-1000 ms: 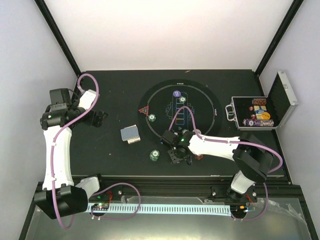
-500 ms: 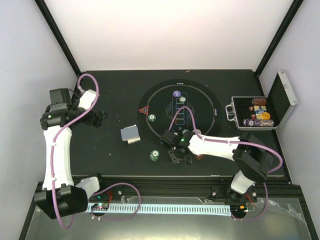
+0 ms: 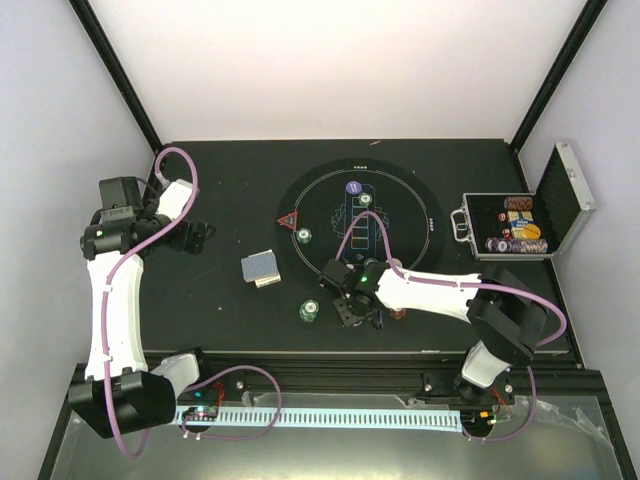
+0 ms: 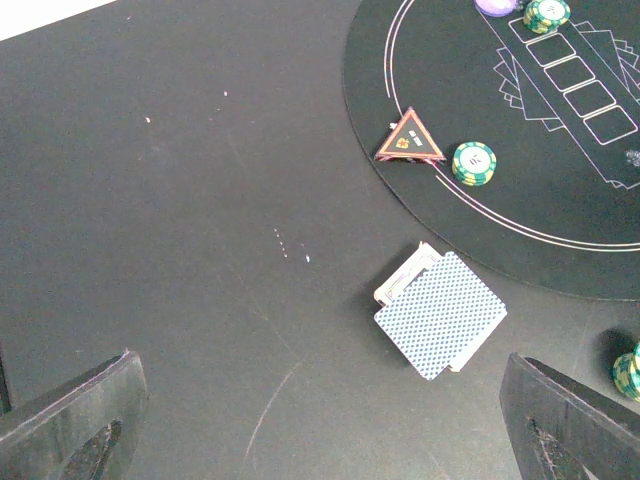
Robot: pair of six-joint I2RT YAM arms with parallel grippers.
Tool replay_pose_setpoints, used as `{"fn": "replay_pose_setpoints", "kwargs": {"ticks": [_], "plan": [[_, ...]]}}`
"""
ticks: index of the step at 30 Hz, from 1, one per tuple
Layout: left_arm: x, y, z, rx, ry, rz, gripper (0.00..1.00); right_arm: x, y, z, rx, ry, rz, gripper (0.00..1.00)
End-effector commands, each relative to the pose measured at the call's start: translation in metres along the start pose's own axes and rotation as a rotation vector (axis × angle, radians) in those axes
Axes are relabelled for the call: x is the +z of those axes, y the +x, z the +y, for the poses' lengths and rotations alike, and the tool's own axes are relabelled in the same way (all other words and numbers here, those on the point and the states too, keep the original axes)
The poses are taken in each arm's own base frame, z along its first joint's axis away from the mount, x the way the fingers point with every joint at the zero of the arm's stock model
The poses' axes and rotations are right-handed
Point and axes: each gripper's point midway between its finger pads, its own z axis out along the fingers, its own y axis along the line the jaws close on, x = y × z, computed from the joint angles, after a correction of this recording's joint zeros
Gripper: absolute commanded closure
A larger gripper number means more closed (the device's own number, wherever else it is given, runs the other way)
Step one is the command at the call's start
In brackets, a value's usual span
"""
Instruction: Distribute texas hold em gaming equipment
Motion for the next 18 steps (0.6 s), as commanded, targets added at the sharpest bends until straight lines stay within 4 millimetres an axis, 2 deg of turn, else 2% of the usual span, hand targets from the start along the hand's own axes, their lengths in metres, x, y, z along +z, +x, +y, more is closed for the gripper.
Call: {"fn": "replay_pose_setpoints", "kwargs": {"ticks": [1,10,18], "plan": [[-0.011,-0.007,-0.001,0.017,-0.01,-0.02,0.01,-0.012,-0.008,0.002,0.008,0.0,-0.039,0.56],[-0.012,-0.008,-0.001,0.02,-0.011,-0.023,0.01,-0.01,-0.007,-0.002,0.012,0.021,-0.037,0.72],[-0.013,-0.01,-0.002,0.019,-0.009,-0.029,0.01,-0.045,-0.032,0.0,-0.012,0.03,-0.103,0.77]]}}
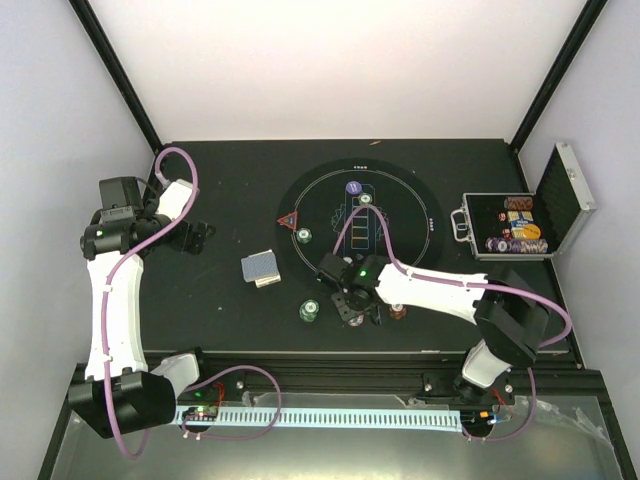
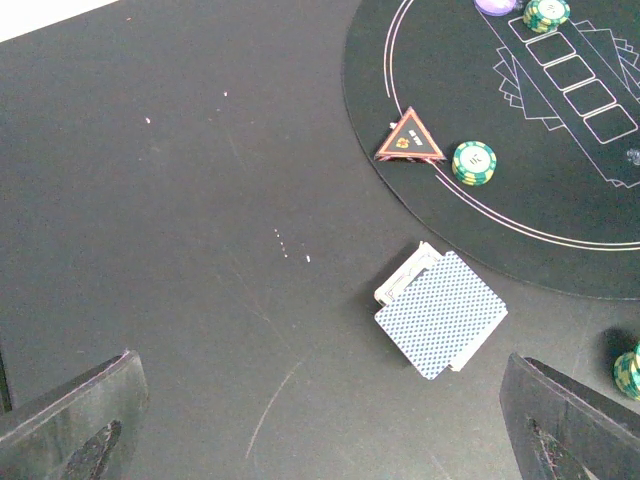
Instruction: Distribute texas hold em gaming equipment
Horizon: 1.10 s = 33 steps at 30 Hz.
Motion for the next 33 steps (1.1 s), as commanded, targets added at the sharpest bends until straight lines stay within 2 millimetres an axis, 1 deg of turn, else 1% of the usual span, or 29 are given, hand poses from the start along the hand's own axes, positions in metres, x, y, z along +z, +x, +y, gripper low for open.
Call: {"fn": "replay_pose_setpoints", "kwargs": {"ticks": [1,4,6,8,11,12,16,18,20,22,25,29,33], "plan": [[-0.013,-0.01,-0.002,0.013,-0.008,-0.029,0.01,-0.037,-0.03,0.002,-0.01,0.004,-0.102,0.78],[-0.014,-0.01,-0.003,0.015,-0.006,-0.03,0.01,-0.048,-0.049,0.006,-0.025,0.011,-0.138,0.79],[-0.014,-0.01,-0.002,0.017,-0.009,-0.029,0.01,-0.05,-0.063,0.011,-0.034,0.012,-0.152,0.79],[-0.015,-0.01,-0.002,0.018,-0.012,-0.031,0.01,-0.049,-0.078,0.016,-0.041,0.01,-0.16,0.8],[-0.015,-0.01,-0.002,0.02,-0.013,-0.028,0.01,-0.046,-0.106,0.022,-0.049,-0.001,-0.178,0.8],[-0.015,-0.01,-0.002,0.02,-0.01,-0.028,0.01,-0.038,-0.115,0.02,-0.045,0.006,-0.169,0.8],[-0.015,-0.01,-0.001,0.021,-0.013,-0.027,0.01,-0.02,-0.157,0.015,-0.02,0.002,-0.17,0.8],[-0.015,-0.01,-0.001,0.02,-0.012,-0.028,0.01,-0.007,-0.173,0.015,-0.015,-0.009,-0.162,0.8],[-0.016,-0.011,0.0,0.02,-0.013,-0.03,0.01,0.006,-0.185,0.02,-0.022,-0.025,-0.143,0.8],[-0.015,-0.011,0.001,0.019,-0.015,-0.028,0.01,0.017,-0.194,0.03,-0.037,-0.042,-0.126,0.8],[-0.015,-0.012,0.002,0.018,-0.014,-0.028,0.01,0.038,-0.195,0.039,-0.046,-0.06,-0.09,0.8],[-0.014,-0.013,0.002,0.017,-0.009,-0.028,0.01,0.049,-0.198,0.046,-0.044,-0.086,-0.092,0.8],[-0.012,-0.013,0.002,0.013,-0.005,-0.025,0.01,0.058,-0.201,0.048,-0.038,-0.082,-0.092,0.8]]}}
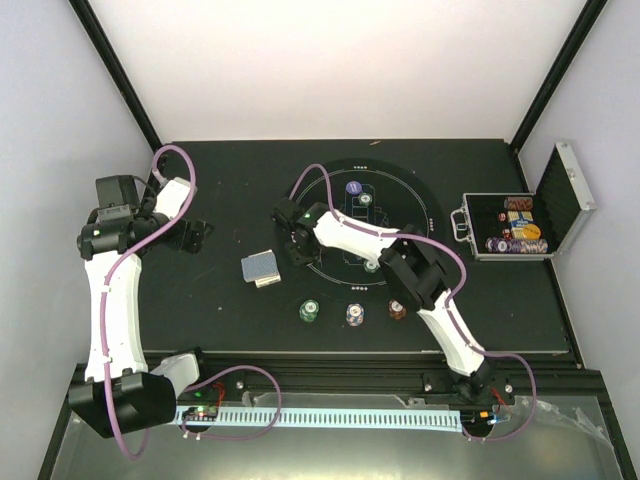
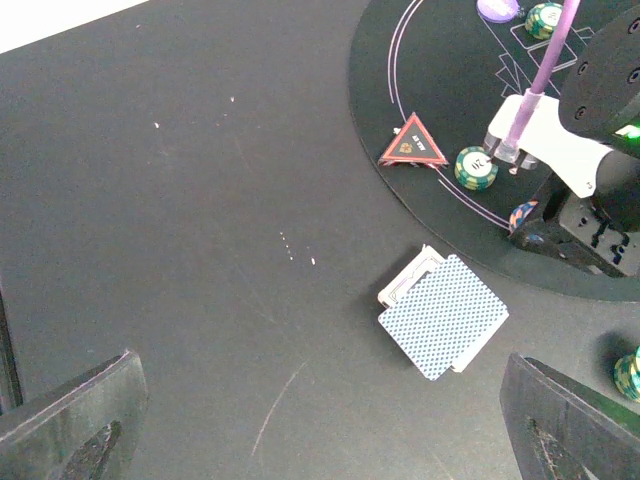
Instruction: Distribute texas hold em gaming equipment
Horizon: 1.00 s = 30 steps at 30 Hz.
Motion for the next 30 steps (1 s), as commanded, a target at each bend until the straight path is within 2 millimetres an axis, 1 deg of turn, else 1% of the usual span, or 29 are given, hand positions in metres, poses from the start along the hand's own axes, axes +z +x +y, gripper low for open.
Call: {"fn": "replay_pose_setpoints", "kwargs": {"ticks": [1,7,10,13,15,16,18,20,22,25,27,28,29,30], "plan": [[-0.006,-0.008,0.001,0.009,0.005,-0.019,0.01,-0.004,-0.019,0.008,0.0,-0.029,-0.051,0.8],[-0.006,-0.008,0.001,0.011,0.005,-0.019,0.01,0.006,-0.023,0.005,0.02,-0.026,-0.052,0.79],[-0.005,-0.008,0.001,0.012,0.006,-0.018,0.01,0.011,-0.02,0.004,0.023,-0.027,-0.04,0.78],[-0.005,-0.007,0.001,0.011,0.005,-0.017,0.01,0.014,-0.016,0.003,0.026,-0.027,-0.025,0.65],[-0.006,-0.008,0.001,0.012,0.004,-0.019,0.01,0.014,-0.014,0.003,0.026,-0.026,-0.02,0.53],[-0.006,-0.008,0.0,0.014,0.004,-0.02,0.01,0.012,-0.015,0.003,0.024,-0.024,-0.023,0.45],[-0.006,-0.007,0.0,0.014,0.005,-0.019,0.01,0.003,-0.019,0.001,0.026,-0.018,-0.035,0.35],[-0.007,-0.007,-0.001,0.014,0.005,-0.017,0.01,-0.011,-0.024,-0.001,0.028,-0.012,-0.056,0.3],[-0.007,-0.007,-0.001,0.015,0.006,-0.018,0.01,-0.029,-0.028,-0.005,0.032,-0.004,-0.085,0.27],[-0.007,-0.006,-0.002,0.012,0.007,-0.016,0.01,-0.057,-0.024,-0.012,0.043,0.005,-0.119,0.26],[-0.007,-0.006,-0.002,0.013,0.007,-0.017,0.01,-0.072,-0.012,-0.017,0.059,0.01,-0.13,0.25],[-0.007,-0.006,-0.002,0.013,0.008,-0.018,0.01,-0.083,-0.004,-0.018,0.062,0.004,-0.145,0.25],[-0.007,-0.005,-0.002,0.012,0.009,-0.017,0.01,-0.083,0.013,-0.021,0.064,0.013,-0.127,0.24],[-0.006,-0.005,-0.002,0.013,0.01,-0.018,0.01,-0.086,0.023,-0.022,0.07,0.013,-0.128,0.24]]}}
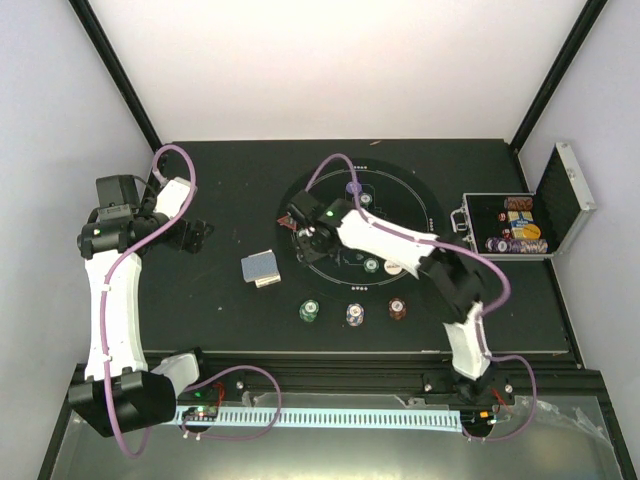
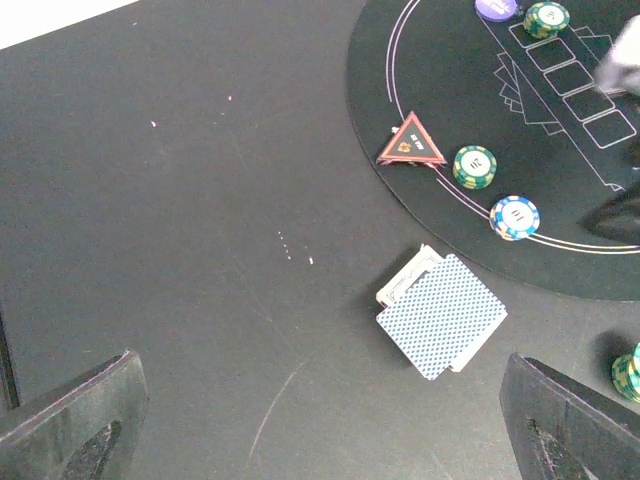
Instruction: Distribute texas hold em gaming equipment
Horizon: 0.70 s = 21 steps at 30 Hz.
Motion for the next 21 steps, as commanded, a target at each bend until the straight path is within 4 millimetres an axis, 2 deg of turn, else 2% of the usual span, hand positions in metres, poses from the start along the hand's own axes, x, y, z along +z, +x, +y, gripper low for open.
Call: {"fn": "replay_pose_setpoints", "kwargs": {"ticks": [1,7,11,15,21], "plan": [[-0.007,-0.006,-0.002,0.015,0.006,-0.022,0.01,-0.046,0.032,-0.011,0.035,0.013,-0.049,0.24],[-0.005,-0.007,-0.004,0.004,0.027,-0.029,0.01,-0.056,0.112,-0.019,0.082,0.007,-0.013,0.2],[-0.002,-0.007,-0.003,-0.003,0.035,-0.029,0.01,-0.058,0.147,-0.022,0.116,-0.011,0.01,0.19],[-0.002,-0.007,-0.004,-0.005,0.038,-0.03,0.01,-0.053,0.167,-0.023,0.119,-0.01,0.04,0.17],[-0.002,-0.006,-0.004,-0.004,0.035,-0.027,0.01,-0.037,0.178,-0.023,0.12,-0.008,0.069,0.21]]}}
